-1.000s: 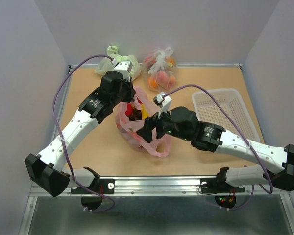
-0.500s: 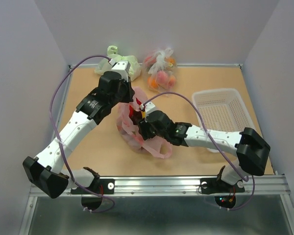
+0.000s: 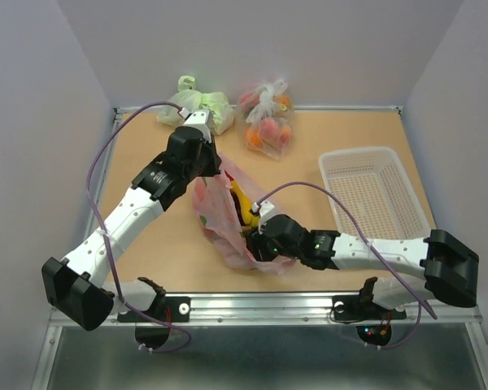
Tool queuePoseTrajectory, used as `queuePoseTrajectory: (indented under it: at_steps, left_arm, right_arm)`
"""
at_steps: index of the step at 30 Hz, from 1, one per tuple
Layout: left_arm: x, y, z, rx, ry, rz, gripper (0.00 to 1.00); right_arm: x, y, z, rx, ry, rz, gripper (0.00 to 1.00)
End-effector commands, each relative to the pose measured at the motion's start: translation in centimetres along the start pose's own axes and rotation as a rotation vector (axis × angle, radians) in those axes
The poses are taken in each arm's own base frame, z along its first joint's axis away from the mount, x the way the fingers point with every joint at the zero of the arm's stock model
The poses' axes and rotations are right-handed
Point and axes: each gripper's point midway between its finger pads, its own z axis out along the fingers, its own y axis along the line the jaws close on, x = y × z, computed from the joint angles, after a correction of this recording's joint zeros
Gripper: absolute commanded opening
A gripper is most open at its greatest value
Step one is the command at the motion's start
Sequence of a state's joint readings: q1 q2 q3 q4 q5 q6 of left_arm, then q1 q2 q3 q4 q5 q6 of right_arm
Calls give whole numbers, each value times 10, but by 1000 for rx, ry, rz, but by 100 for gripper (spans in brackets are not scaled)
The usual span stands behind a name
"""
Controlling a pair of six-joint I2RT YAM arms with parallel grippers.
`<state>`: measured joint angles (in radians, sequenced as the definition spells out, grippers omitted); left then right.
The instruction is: Untie the knot of the plastic bag and take out the fruit
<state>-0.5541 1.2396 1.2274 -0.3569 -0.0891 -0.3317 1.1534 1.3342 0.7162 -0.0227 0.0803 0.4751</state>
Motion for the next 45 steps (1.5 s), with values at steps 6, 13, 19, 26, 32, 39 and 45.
queuePoseTrajectory:
  at_steps: [6,13,19,26,32,39,45]
  left_arm:
    - [-24,-9,-37,89,-107,46,0]
    - [-28,-7,-51,91,-132,50,5]
    - [-21,-2,-67,88,-152,-29,70]
    - [-9,18,-103,26,-159,-89,88]
    - [24,18,-128,80,-97,-158,88]
    - [86,0,-112,223,65,-238,88]
    - [98,-6,-96,215,56,-301,88]
  right_arm:
    - [-104,-2,-60,153,-302,16,74]
    - [-111,-28,-45,316,-329,33,74]
    - [-92,-2,-13,193,-194,-35,74]
    - [-107,-13,-27,257,-264,-17,75]
    - [-112,-4,-30,218,-263,-24,75]
    - [-122,10,-28,172,-267,-15,75]
    - [-122,-2,-31,231,-274,-42,75]
